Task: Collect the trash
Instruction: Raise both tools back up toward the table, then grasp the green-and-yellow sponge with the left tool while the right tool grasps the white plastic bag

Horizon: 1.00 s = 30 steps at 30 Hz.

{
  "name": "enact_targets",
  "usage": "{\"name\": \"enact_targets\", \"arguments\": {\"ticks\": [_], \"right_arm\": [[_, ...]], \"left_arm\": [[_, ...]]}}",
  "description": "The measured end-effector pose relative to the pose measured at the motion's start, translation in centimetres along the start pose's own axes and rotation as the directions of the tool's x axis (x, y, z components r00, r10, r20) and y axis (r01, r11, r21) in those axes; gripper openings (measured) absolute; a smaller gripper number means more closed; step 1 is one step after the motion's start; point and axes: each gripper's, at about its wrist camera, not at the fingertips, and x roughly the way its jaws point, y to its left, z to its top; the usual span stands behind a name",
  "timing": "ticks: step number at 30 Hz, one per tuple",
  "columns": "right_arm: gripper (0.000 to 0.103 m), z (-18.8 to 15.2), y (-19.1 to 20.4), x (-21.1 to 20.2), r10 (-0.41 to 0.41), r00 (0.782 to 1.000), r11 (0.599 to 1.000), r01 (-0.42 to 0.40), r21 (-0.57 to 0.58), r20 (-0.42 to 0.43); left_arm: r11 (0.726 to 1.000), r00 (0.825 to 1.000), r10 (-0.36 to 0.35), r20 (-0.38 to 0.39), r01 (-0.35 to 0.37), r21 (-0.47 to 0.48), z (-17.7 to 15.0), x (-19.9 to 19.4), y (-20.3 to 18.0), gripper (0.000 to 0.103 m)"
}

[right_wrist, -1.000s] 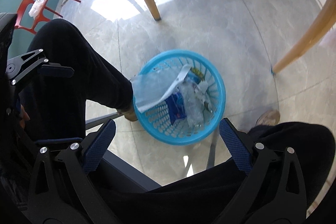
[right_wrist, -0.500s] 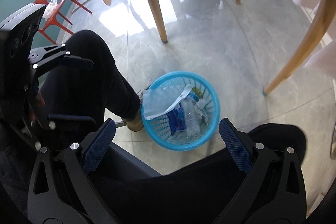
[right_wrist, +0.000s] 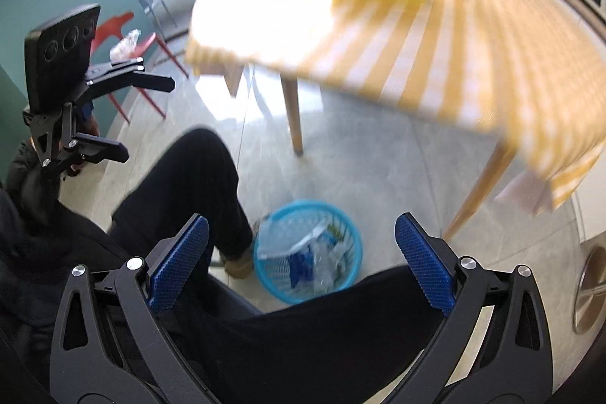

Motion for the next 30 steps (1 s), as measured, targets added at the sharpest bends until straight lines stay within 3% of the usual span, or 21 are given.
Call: {"name": "enact_targets", "arguments": {"ticks": [4,7,9,13,16,20,22,25,28,30], "right_arm": [[0.094,2.1,0.7,-2.9,-0.017,0.995,0.999,0.022,-0.050,0.096],[0.094,3.7,1.0,-4.4,-0.030,0.988,0.995,0.044,-0.093,0.151],[0.094,4.9,0.4,-5.0,-0.032,0.984,0.992,0.053,-0.116,0.173],[0.094,7.6,-1.5,-5.0,-0.083,0.974,0.986,0.111,-0.127,0.210],[0.094,10.0,-3.5,-5.3,-0.079,0.959,0.985,0.117,-0.125,0.273],[0.094,14.0,-7.1,-4.3,-0.108,0.953,0.990,0.129,-0.058,0.282],[0.094,16.1,-9.0,-3.3,-0.116,0.955,0.991,0.131,-0.035,0.273],[0.094,19.3,-12.1,-1.1,-0.188,0.954,0.981,0.193,-0.001,0.235],[0.094,21.6,-14.6,1.3,-0.140,0.970,0.990,0.136,0.032,0.198],[0.094,22.7,-16.1,3.4,-0.157,0.979,0.987,0.149,0.064,0.130]], "left_arm": [[0.999,0.998,0.013,0.061,-0.016,0.049,3.0,-0.6,0.4,0.097],[0.994,0.997,0.045,0.066,-0.051,0.093,5.3,0.3,1.0,0.097],[0.993,0.998,0.027,0.063,-0.034,0.109,6.7,1.0,1.4,0.097],[0.980,0.996,0.068,0.058,-0.078,0.181,9.6,2.5,1.9,0.097],[0.969,0.993,0.092,0.079,-0.107,0.221,11.6,3.7,2.5,0.097],[0.968,0.997,0.072,0.031,-0.077,0.240,13.8,6.4,3.9,0.097],[0.974,0.994,0.103,0.020,-0.105,0.202,14.9,7.6,4.9,0.097],[0.974,0.995,0.095,0.013,-0.096,0.203,15.7,8.9,5.0,0.097],[0.971,0.992,0.124,-0.033,-0.114,0.211,16.0,10.3,5.1,0.097],[0.974,0.991,0.122,-0.047,-0.111,0.197,16.0,10.7,5.4,0.097]]}}
